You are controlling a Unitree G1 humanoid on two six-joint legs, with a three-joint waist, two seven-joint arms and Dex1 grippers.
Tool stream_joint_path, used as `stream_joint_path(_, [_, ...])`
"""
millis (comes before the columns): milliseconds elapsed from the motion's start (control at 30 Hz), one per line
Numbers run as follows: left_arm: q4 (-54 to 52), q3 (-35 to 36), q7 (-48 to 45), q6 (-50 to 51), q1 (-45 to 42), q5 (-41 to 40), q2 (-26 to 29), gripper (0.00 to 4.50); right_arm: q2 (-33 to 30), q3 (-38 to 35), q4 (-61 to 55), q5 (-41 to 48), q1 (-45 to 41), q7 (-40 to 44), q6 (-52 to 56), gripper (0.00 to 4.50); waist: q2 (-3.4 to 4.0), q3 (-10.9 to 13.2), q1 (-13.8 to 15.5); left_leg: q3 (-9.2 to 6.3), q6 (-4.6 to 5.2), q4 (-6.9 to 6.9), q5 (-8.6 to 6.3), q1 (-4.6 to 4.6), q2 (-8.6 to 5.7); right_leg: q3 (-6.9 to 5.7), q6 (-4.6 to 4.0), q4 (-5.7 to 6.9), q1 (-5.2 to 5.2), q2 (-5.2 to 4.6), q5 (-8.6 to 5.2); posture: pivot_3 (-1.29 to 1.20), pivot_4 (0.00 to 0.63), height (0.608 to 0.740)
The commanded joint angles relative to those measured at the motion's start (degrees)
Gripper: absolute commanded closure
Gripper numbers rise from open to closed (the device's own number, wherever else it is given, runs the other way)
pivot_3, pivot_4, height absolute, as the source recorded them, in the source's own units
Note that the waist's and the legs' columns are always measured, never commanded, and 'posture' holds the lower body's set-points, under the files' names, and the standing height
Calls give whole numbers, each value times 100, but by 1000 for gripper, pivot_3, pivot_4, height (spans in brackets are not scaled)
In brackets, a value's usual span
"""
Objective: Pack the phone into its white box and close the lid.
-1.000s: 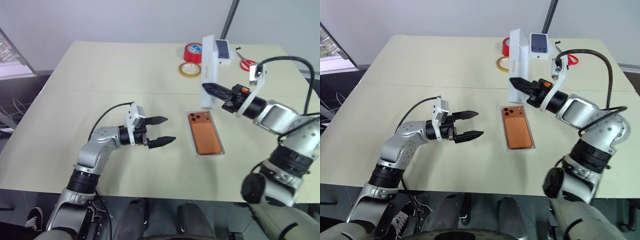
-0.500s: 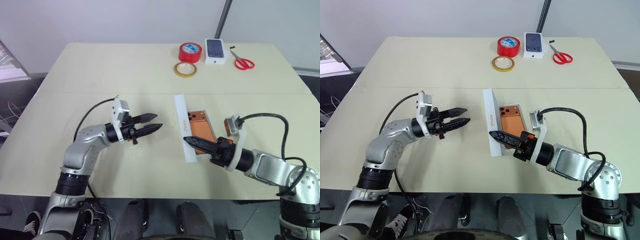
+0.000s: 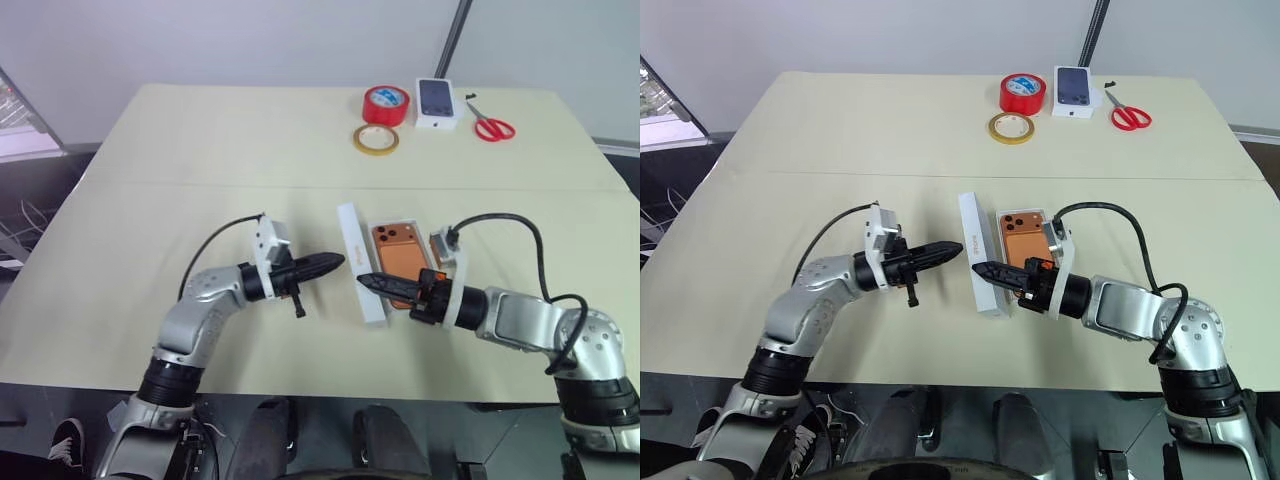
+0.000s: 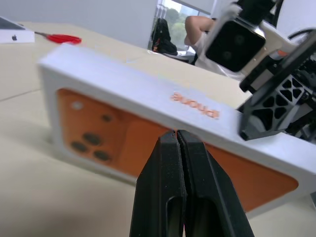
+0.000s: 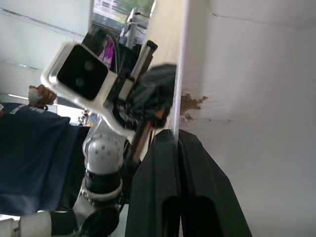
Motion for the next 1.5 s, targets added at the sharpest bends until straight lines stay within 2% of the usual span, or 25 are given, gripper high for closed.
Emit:
stream_joint_path(33, [210, -185, 58, -266, -116, 180, -207, 4431, 92, -67, 404, 127, -353, -234, -47, 4500, -1, 0, -1, 0, 0, 1, 0, 0, 0, 0, 0, 0, 1, 0, 0, 0, 150, 740])
stream_joint_path(200, [653, -289, 82, -512, -283, 336, -517, 4431, 64, -205, 733, 127, -492, -217, 42, 4500, -1, 0, 7, 0, 0, 2, 0, 0, 0, -2, 0, 0, 1, 0, 0, 0, 150, 740])
stream_joint_path(233, [739, -301, 81, -519, -328, 345, -582, 4500, 82, -261, 792, 127, -509, -192, 43, 3899, -1, 0, 11, 0, 0, 2, 0, -1, 0, -2, 0, 0, 2, 0, 0, 0, 150, 740])
stream_joint_path(267, [846, -322, 86, -568, -376, 388, -648, 4500, 48, -278, 823, 127, -510, -135, 107, 3613, -2, 0, 17, 0, 0, 3, 0, 0, 0, -3, 0, 0, 3, 0, 0, 0, 150, 740])
stream_joint_path(333, [1054, -358, 100, -663, -486, 466, -784, 4500, -22, -293, 830, 127, -473, -82, 193, 2482, -1, 0, 6, 0, 2, 5, -1, -2, -1, -3, 0, -1, 3, -1, 0, 0, 150, 740])
stream_joint_path(367, [1158, -373, 108, -700, -553, 477, -868, 4500, -94, -298, 795, 127, -447, -69, 206, 2121, -1, 0, 12, 0, 2, 4, -1, -2, -1, -3, 0, -1, 3, -1, 0, 0, 150, 740])
stream_joint_path(467, [1390, -406, 94, -789, -698, 539, -1039, 4500, -291, -450, 811, 127, -462, -79, 133, 622, -2, 1, 11, 0, 3, 6, -1, -3, -1, -5, 1, -1, 3, 0, 0, 0, 150, 740])
stream_joint_path(500, [1471, -410, 92, -826, -742, 557, -1093, 4500, -450, -480, 805, 74, -480, -20, 132, 221, -2, 1, 7, 0, 3, 7, -1, -3, -1, -4, 1, -1, 3, 0, 1, 0, 150, 740])
stream_joint_path(533, [1518, -410, 88, -854, -761, 567, -1125, 4500, -562, -489, 783, 39, -482, 24, 131, 65, -2, 1, 12, 1, 3, 7, -2, -3, -1, -4, 1, -1, 3, 1, 1, 0, 150, 740])
stream_joint_path(633, [1756, -488, 50, -971, -858, 649, -1284, 4500, -1274, -762, 682, -924, -450, 848, 277, 65, -1, 1, 18, 2, 4, 7, -2, -5, -3, -4, 1, -1, 1, 2, 0, 0, 150, 740])
stream_joint_path(733, [2070, -560, -9, -1059, -947, 693, -1501, 4500, -1982, -778, 546, -2471, -329, 2110, -93, 65, -1, 1, 30, 3, 6, 7, -3, -5, -4, -5, 1, -3, 1, 3, 0, 0, 150, 740])
stream_joint_path(867, [2380, -692, -85, -1258, -1021, 873, -1696, 4500, -2165, -737, 806, -3574, -500, 2813, -540, 65, -3, 2, 20, 1, 6, 7, -3, -3, -2, -4, 1, -3, 2, 7, 0, 0, 150, 740])
stream_joint_path(967, [2427, -700, -99, -1296, -1069, 929, -1727, 4500, -2029, -634, 620, -4435, -509, 3143, -1008, 65, -3, 2, 11, 2, 6, 6, -3, -4, -2, -3, 2, -2, -1, 7, 0, 0, 150, 740])
stream_joint_path(1067, [2239, -630, -81, -1285, -1061, 958, -1594, 4500, -1904, -404, 303, -5359, -319, 3536, -1657, 811, -2, 2, 7, 1, 5, 6, -3, -3, -1, -3, 2, -1, -1, 7, 0, 0, 150, 740])
stream_joint_path(1100, [2209, -626, -82, -1286, -1057, 962, -1573, 4500, -1870, -380, 259, -5539, -280, 3651, -1767, 1311, -2, 2, 10, 1, 5, 6, -3, -3, -1, -3, 2, -1, -2, 7, 1, 0, 150, 740])
stream_joint_path(1167, [1971, -556, -83, -1178, -1006, 944, -1364, 4500, -1864, -24, 116, -6549, -119, 3642, -2452, 2353, -3, 2, 10, 2, 5, 6, -3, -3, -2, -2, 2, -1, -2, 6, 1, 0, 150, 740])
stream_joint_path(1300, [1379, -580, -175, -1079, -708, 1039, -746, 4500, -1613, 290, 211, -7836, 101, 3559, -3375, 4453, 2, -1, 10, 1, 4, 6, -2, -2, -3, -1, 2, 0, -2, 6, 1, 0, 150, 740])
stream_joint_path(1500, [1436, -725, 29, -1020, -597, 1309, -481, 4500, -1413, 416, 250, -8708, 228, 3764, -3828, 4453, 1, 0, 65, 1, 2, 8, -1, -1, -7, -3, 2, 0, 1, 2, 1, 0, 150, 740])
